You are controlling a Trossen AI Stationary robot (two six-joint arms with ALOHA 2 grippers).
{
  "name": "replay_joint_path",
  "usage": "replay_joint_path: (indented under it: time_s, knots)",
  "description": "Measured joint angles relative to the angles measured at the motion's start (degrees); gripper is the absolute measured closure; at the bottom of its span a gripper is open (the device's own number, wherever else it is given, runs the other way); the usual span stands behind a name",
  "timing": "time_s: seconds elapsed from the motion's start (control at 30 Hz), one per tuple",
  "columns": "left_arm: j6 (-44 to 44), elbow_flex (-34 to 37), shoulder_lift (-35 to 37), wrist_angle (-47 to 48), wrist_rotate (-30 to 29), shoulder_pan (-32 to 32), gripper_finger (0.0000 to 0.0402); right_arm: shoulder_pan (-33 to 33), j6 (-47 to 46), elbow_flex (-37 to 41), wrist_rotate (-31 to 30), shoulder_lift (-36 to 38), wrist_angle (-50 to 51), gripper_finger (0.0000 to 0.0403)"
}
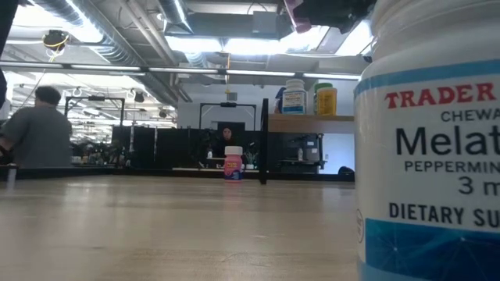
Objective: Pick and place medicine bottles onto shelf by color
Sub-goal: Put the light pink medicine bottle on the shelf
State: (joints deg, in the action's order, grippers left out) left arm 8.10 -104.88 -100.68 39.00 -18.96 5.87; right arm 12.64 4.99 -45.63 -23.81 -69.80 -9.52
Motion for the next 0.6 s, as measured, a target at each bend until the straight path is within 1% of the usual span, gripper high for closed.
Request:
replay_joint_path:
  time_s: [0.6]
  knots:
    - [-0.04,0.00,0.02,-0.59,-0.04,0.07,0.0265,0.00,0.02,0.00,-0.06,0.02,-0.02,0.0300]
